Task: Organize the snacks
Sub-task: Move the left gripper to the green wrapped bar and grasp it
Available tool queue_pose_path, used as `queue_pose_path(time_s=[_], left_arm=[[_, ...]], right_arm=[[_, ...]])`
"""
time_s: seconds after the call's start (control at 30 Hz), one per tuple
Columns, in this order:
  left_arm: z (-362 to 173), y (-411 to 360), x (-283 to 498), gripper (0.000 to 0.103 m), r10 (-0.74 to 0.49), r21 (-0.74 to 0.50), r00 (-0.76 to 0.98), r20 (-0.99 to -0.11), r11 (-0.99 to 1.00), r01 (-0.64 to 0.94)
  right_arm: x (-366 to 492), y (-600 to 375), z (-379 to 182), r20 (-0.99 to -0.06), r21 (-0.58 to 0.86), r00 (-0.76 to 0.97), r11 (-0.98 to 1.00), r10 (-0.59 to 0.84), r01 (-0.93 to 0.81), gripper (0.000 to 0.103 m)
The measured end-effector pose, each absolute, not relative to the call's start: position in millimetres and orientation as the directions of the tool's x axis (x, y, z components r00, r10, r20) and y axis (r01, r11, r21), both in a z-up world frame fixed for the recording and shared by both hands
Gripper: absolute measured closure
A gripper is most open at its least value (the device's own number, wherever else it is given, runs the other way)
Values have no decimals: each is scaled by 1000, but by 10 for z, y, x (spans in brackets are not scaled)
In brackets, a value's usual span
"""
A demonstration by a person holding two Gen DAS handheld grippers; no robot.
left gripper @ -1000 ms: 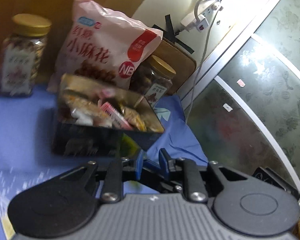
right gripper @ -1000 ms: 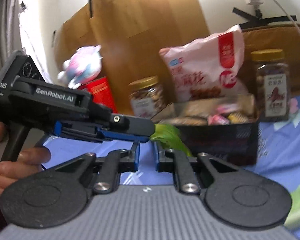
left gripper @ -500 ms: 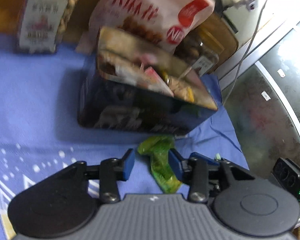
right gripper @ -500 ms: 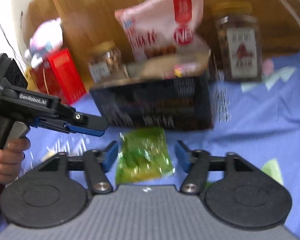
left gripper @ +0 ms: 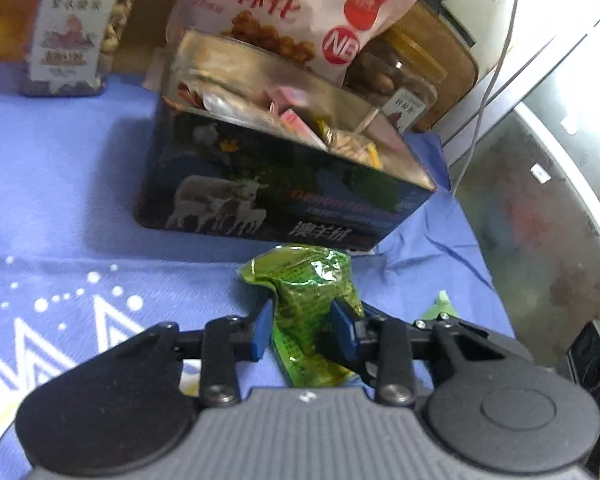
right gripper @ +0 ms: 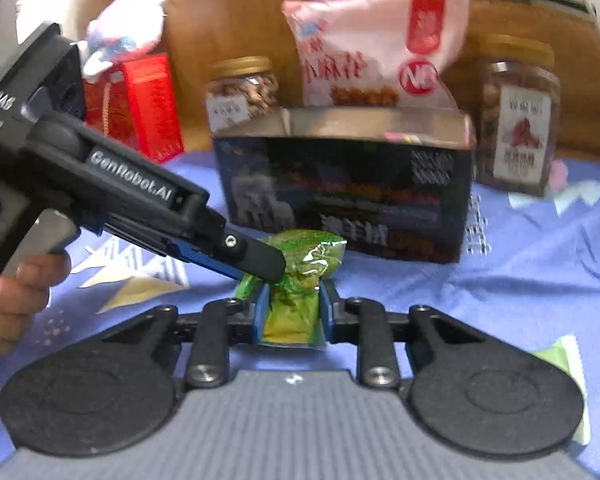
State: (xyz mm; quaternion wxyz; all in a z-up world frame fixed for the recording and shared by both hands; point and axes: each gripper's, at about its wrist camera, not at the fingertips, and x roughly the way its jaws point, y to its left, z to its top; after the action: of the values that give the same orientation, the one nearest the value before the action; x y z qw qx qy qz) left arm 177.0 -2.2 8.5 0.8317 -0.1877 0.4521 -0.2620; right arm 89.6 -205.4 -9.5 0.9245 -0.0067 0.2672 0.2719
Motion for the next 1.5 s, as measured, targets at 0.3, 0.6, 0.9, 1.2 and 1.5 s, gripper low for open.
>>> queue_pose_path(time_s=[0.3, 0.6, 0.9, 1.2, 1.5], left_arm=[[845, -92, 1932, 71, -589, -471, 580, -563, 805, 361], [751, -533, 2749, 69, -532, -406, 589, -608, 846, 345], [683, -519, 2696, 67, -554, -450, 566, -610, 830, 328], [830, -156, 1630, 58, -580, -380, 569, -582, 813, 441], [341, -47, 1166, 58, -597, -469, 473, -648, 802, 371]], right_arm=[[1045, -2035, 428, -309, 67, 817, 868, 486, -491, 74], [1918, -2287, 356, -342, 171, 847, 913, 407, -369, 63], [1726, -2592, 397, -251, 229, 902, 927, 350, -296, 44], [904, -3265, 212, -318, 348, 898, 919, 303, -186, 38], [655, -3050, -242, -547, 200, 797, 965, 254, -171, 13]])
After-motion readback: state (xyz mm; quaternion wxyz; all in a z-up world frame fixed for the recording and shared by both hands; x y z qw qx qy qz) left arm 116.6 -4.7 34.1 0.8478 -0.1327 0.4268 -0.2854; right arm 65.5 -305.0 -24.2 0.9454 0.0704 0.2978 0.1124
